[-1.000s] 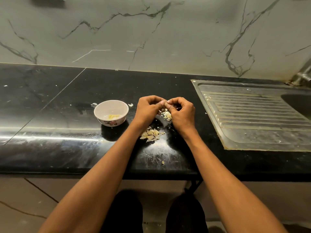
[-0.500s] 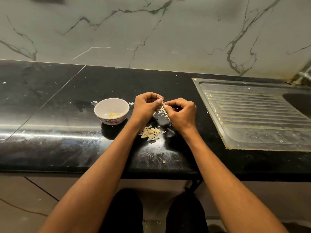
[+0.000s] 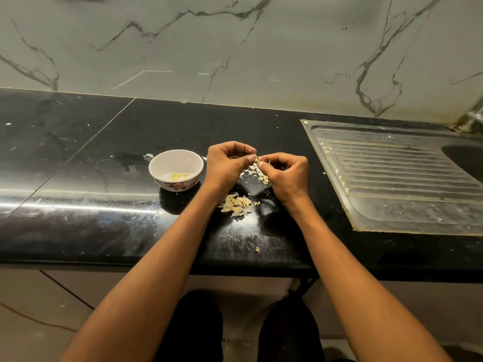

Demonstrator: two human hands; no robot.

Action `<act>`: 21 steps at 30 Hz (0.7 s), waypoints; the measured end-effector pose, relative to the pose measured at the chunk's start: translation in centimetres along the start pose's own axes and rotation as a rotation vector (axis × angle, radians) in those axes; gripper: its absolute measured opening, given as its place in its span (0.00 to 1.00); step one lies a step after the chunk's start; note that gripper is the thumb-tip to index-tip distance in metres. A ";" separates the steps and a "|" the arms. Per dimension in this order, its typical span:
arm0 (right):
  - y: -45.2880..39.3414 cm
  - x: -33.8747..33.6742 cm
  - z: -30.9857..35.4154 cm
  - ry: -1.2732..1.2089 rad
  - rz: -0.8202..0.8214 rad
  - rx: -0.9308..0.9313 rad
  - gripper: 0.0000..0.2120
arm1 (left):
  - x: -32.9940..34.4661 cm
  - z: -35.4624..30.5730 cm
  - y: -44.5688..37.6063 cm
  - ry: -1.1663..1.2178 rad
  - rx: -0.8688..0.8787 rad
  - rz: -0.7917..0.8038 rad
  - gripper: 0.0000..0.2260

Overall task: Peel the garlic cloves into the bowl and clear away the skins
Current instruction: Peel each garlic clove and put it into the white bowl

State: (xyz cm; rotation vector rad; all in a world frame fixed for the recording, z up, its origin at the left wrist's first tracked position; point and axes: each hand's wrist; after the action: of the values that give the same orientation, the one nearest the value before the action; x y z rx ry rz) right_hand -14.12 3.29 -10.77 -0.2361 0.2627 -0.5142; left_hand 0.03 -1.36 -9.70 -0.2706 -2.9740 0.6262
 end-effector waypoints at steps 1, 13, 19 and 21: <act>0.1 0.0 0.1 -0.009 0.008 0.009 0.04 | 0.0 0.0 0.0 0.001 0.000 -0.005 0.08; 0.2 0.2 0.2 0.022 -0.012 0.037 0.04 | 0.2 0.2 0.2 -0.068 0.077 -0.033 0.09; 0.1 0.2 0.1 -0.021 -0.039 0.072 0.05 | 0.8 0.1 0.7 -0.161 0.219 -0.022 0.07; 0.1 0.2 0.1 -0.058 -0.037 0.099 0.05 | 0.8 0.3 0.7 -0.186 0.267 -0.025 0.06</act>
State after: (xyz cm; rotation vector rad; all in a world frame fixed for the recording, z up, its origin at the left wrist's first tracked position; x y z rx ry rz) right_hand -13.81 3.31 -10.71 -0.1598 0.1761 -0.5550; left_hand -0.65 -0.69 -10.20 -0.1614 -3.0091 1.0881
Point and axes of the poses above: each hand's wrist, its own y-axis away from the middle knuckle, its own x-axis out of the palm, z = x × y, and after that the axes turned 10 degrees about x, right-handed
